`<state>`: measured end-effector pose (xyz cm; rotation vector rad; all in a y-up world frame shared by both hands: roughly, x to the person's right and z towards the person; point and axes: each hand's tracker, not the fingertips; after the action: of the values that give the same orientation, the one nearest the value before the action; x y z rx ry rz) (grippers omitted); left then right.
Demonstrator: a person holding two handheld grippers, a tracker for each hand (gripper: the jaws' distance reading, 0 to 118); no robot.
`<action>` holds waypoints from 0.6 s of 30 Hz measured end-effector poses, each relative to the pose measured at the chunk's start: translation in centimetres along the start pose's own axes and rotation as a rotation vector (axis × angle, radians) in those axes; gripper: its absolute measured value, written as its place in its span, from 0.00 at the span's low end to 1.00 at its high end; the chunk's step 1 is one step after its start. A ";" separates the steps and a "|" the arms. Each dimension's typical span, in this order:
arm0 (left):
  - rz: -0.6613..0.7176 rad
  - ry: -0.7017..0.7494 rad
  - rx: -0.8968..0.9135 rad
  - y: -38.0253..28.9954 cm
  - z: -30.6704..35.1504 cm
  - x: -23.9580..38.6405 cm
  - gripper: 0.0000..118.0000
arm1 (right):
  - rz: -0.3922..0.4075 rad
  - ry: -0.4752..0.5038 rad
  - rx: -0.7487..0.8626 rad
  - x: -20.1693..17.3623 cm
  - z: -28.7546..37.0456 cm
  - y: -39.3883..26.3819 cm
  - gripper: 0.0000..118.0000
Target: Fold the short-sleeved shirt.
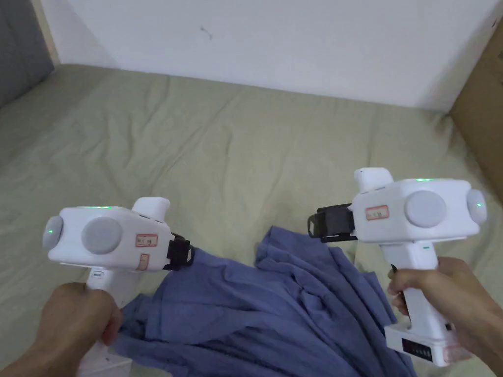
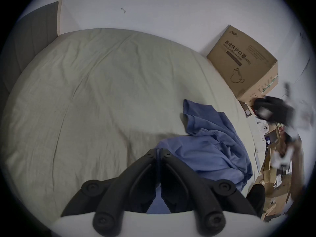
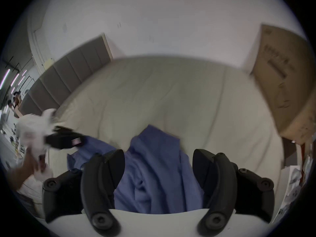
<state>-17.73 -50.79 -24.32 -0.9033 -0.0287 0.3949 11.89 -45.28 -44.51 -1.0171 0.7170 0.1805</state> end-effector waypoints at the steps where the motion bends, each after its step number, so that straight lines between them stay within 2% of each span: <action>1: -0.025 0.001 0.007 -0.2 0.5 0.2 0.03 | -0.061 -0.026 -0.061 1.1 -2.5 0.8 0.74; 2: -0.039 0.001 0.013 -0.5 0.9 0.3 0.03 | -0.121 -0.046 -0.099 1.9 -4.3 1.6 0.74; 5: -0.036 -0.015 0.024 -0.7 1.7 0.3 0.03 | -0.218 0.036 -0.189 3.9 -8.0 2.1 0.73; 7: -0.041 -0.022 0.029 -0.7 1.6 -0.2 0.03 | -0.205 0.007 -0.237 4.2 -9.4 1.8 0.71; 9: -0.054 -0.018 0.029 -0.7 1.5 -0.4 0.03 | -0.156 -0.036 -0.249 4.4 -10.0 1.4 0.68; 11: -0.041 -0.030 0.029 -0.7 1.5 -0.6 0.03 | -0.148 -0.029 -0.236 4.8 -10.1 1.5 0.63; 15: -0.030 -0.038 0.026 -0.7 1.1 -0.8 0.03 | -0.176 -0.010 -0.249 5.0 -10.2 1.4 0.28; 17: -0.008 -0.051 0.018 -0.6 0.9 -1.1 0.03 | -0.160 -0.001 -0.270 3.9 -9.8 1.1 0.23; 18: -0.004 -0.053 0.022 -0.6 0.9 -1.1 0.03 | -0.148 -0.001 -0.283 3.5 -10.0 0.9 0.14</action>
<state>-18.71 -50.86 -23.15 -0.8710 -0.0750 0.4145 9.51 -53.70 -50.59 -1.3357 0.6228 0.1561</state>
